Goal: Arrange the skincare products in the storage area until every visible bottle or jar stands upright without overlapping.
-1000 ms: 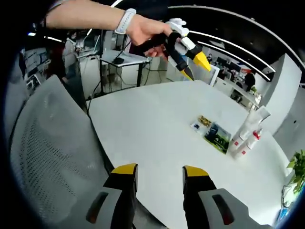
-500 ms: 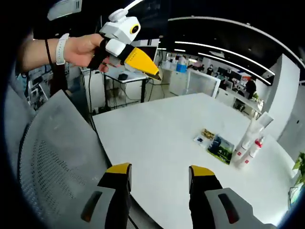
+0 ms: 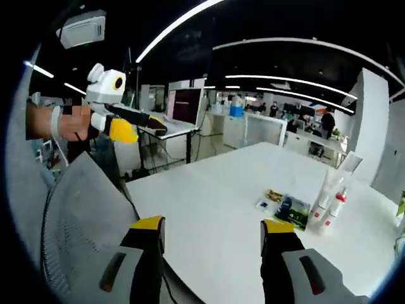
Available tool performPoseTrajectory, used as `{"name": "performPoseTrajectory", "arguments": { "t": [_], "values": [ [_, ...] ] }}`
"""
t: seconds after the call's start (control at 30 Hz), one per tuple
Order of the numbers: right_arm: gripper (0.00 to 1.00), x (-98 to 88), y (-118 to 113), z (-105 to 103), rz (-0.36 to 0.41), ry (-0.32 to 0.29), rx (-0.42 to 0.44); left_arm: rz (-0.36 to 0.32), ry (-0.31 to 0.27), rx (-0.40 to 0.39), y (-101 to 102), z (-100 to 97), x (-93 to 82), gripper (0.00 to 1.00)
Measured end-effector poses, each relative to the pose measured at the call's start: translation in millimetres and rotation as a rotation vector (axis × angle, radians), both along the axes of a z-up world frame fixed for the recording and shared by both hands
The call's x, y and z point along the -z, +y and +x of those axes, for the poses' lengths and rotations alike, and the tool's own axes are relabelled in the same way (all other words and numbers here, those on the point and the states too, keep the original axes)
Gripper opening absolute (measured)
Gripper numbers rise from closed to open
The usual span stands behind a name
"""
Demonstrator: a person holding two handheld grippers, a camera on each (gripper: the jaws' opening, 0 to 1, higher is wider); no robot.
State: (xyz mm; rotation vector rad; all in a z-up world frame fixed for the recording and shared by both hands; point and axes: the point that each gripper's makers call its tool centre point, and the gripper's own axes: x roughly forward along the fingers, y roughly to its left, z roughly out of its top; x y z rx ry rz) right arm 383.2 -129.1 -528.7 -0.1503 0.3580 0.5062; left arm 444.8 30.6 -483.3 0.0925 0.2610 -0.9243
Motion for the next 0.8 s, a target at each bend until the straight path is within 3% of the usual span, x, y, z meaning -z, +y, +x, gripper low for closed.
{"name": "performPoseTrajectory", "arguments": {
  "t": [0.2,0.33,0.53,0.8],
  "values": [
    [0.81,-17.6,5.8,4.6,0.067,-0.056,0.008,-0.013,-0.079,-0.031,11.1,-5.4,10.7,0.99],
    [0.98,-22.5,17.7,4.9,0.103,-0.075,-0.008,-0.007,-0.12,-0.046,12.6,-9.3,15.3,0.99],
    [0.99,-18.6,31.3,0.3,0.08,-0.067,-0.043,-0.004,-0.118,-0.055,7.2,-13.0,22.5,0.99],
    [0.99,-13.0,43.5,7.9,0.009,-0.067,-0.083,-0.016,-0.157,-0.125,17.2,4.4,21.5,0.99]
  ]
}}
